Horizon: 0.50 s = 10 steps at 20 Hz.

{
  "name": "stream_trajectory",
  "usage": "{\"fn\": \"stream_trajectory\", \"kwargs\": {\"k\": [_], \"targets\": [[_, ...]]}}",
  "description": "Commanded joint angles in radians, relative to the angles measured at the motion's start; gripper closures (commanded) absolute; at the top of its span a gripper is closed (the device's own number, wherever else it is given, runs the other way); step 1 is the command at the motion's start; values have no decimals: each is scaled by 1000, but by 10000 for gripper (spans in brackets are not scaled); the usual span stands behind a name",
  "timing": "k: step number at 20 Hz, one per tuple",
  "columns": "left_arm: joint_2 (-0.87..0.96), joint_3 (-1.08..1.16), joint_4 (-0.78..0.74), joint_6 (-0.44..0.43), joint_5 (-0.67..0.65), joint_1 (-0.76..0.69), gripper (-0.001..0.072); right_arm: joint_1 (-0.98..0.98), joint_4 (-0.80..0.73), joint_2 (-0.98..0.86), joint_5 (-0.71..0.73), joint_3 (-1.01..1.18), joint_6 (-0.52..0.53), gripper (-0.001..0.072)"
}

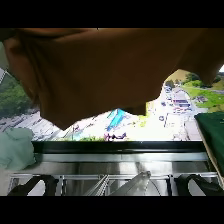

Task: Fold the shirts.

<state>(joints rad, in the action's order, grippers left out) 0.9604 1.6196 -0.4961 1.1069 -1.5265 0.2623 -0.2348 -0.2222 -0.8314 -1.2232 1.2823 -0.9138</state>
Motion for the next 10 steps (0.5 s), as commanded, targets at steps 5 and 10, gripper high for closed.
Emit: {"fn": "stream_trajectory", "kwargs": {"k": [5,10], "targets": [[204,-301,-37,-117,-8,-175,512,296,-171,-247,76,-155,-14,684],[441,-321,-36,-113,-4,-115,371,236,-238,-428,93,-169,-60,74]]}}
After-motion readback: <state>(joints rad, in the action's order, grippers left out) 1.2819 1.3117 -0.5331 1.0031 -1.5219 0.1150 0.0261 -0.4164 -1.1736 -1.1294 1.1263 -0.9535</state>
